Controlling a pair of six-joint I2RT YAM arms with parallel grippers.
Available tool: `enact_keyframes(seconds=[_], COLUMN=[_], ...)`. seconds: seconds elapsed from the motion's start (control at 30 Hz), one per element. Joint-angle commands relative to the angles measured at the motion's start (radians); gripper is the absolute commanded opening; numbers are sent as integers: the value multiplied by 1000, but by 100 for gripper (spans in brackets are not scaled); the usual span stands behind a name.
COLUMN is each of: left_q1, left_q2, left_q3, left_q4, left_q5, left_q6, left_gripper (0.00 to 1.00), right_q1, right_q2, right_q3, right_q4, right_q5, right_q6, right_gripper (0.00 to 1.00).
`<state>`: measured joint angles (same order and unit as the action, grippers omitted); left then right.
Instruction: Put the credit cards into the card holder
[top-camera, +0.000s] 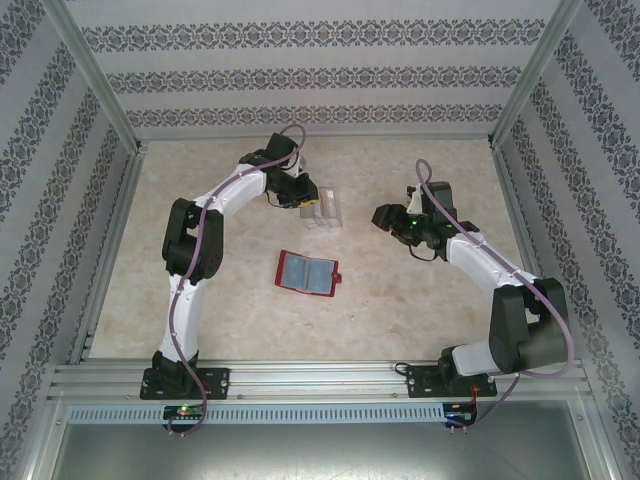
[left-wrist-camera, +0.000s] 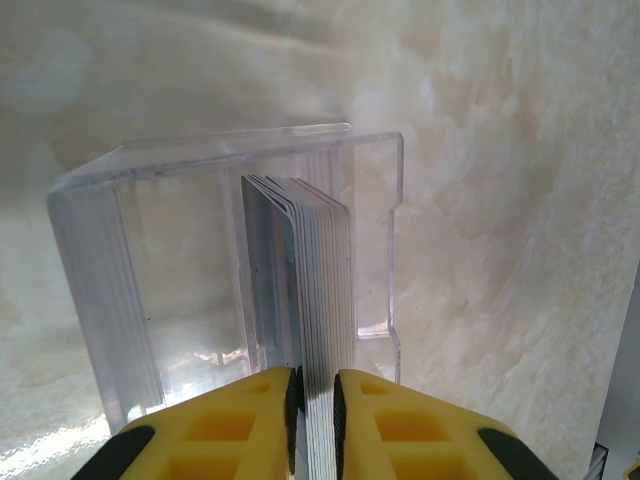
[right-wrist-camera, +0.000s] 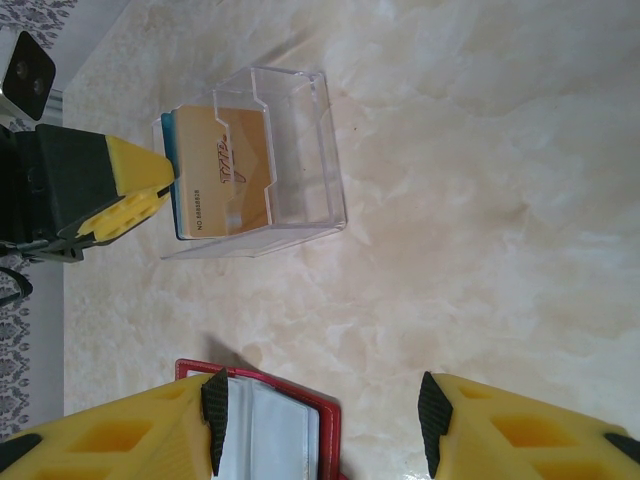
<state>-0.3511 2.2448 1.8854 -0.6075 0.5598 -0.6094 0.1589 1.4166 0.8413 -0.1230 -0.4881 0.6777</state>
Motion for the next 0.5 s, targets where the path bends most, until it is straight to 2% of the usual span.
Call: enact_keyframes(seconds=[0.0, 0.47], left_q1=[14, 17], left_q2=[-62, -58], left_q3=[-16, -5], left_q4=[37, 51], left_q5=[21, 54], left_q6=[-8, -16], left_gripper=[22, 23], right_q1=[-10, -10], right_q2=[5, 7], right_q3=[-16, -16], right_q4=[16, 19], right_q5=[-17, -18], right_q6=[5, 6], right_gripper=[55, 55])
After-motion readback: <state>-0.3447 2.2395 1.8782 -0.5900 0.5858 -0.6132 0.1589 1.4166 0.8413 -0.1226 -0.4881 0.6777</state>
